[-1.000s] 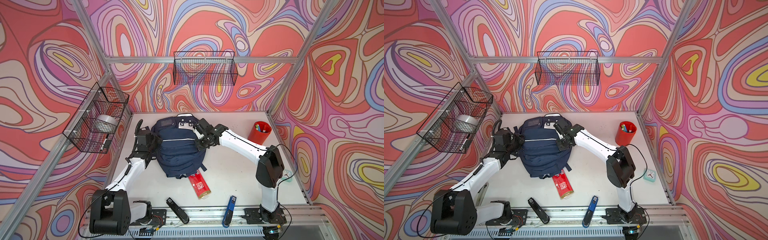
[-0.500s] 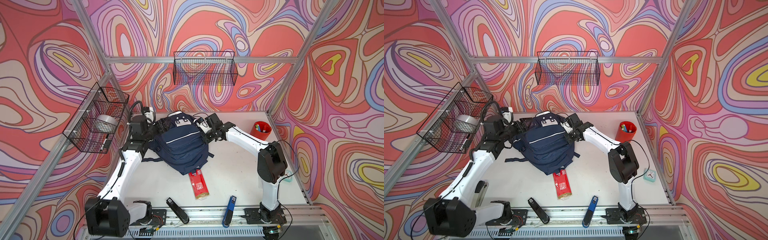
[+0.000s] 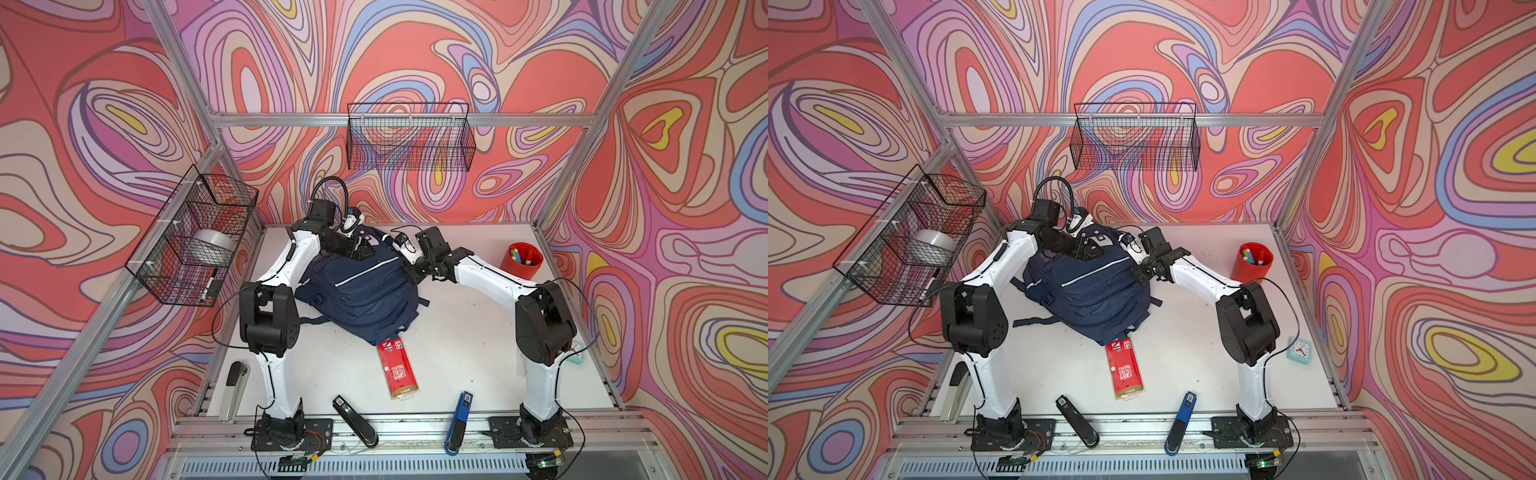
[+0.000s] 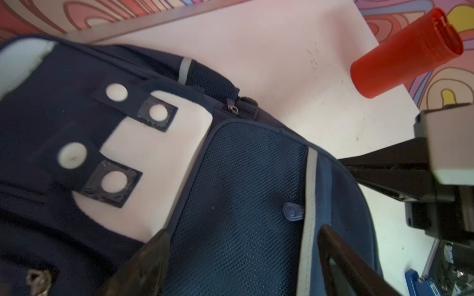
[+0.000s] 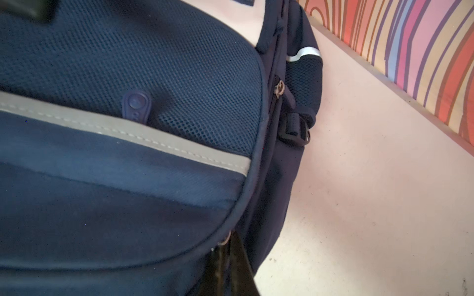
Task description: Pack the student bag
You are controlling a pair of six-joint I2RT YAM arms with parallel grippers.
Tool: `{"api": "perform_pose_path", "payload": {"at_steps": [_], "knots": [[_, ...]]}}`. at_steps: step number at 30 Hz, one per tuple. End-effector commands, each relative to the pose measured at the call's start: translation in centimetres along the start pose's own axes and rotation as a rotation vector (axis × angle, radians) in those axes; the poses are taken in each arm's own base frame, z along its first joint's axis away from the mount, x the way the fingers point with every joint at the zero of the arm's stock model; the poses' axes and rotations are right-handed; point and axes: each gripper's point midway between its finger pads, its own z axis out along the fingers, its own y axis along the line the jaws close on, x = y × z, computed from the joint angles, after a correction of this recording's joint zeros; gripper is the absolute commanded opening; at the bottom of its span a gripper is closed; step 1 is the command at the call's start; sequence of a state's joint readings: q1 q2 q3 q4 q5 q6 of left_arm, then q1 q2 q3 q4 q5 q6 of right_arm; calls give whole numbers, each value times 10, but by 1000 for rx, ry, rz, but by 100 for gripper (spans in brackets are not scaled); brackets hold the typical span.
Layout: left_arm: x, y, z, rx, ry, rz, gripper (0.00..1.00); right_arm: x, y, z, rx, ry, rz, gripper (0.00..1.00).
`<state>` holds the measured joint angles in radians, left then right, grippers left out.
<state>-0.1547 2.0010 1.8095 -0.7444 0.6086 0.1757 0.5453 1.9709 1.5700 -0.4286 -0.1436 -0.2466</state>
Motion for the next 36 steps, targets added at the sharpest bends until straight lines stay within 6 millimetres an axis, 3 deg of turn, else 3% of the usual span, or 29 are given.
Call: {"api": "perform_pose_path", "payload": {"at_steps": [1, 5, 7, 11, 16, 22, 24, 26, 27, 28, 32, 36], "knots": [[11, -20, -2, 115, 69, 8, 81, -9, 4, -2, -14, -51, -21, 0], [21, -20, 10, 149, 132, -48, 65, -6, 3, -1, -7, -48, -19, 0], [28, -11, 16, 121, 170, -73, 57, -7, 3, 0, -11, -52, -18, 0], [25, 21, 17, -71, 156, -91, 68, -10, 6, -1, -24, -65, -10, 0], [10, 36, 7, -236, 74, -5, 83, -5, 5, 2, -19, -62, -7, 0], [38, 35, 40, -166, 174, -2, 82, -2, 6, 6, -22, -55, -8, 0], [50, 32, 51, -123, 207, -23, 69, -3, 7, 6, -29, -61, -8, 0], [56, 30, 55, -114, 241, -35, 50, -6, 8, 5, -34, -72, 4, 0], [58, 29, 57, -112, 246, -53, 14, -8, 8, 5, -40, -74, 11, 0], [56, 30, 57, -122, 237, -71, 0, -11, 9, 4, -37, -72, 24, 0], [54, 32, 58, -147, 205, -150, 0, -11, 10, 3, -6, -4, 106, 0], [65, 44, 66, -208, 230, -208, 0, -14, 30, -7, -46, 44, 142, 0]]}}
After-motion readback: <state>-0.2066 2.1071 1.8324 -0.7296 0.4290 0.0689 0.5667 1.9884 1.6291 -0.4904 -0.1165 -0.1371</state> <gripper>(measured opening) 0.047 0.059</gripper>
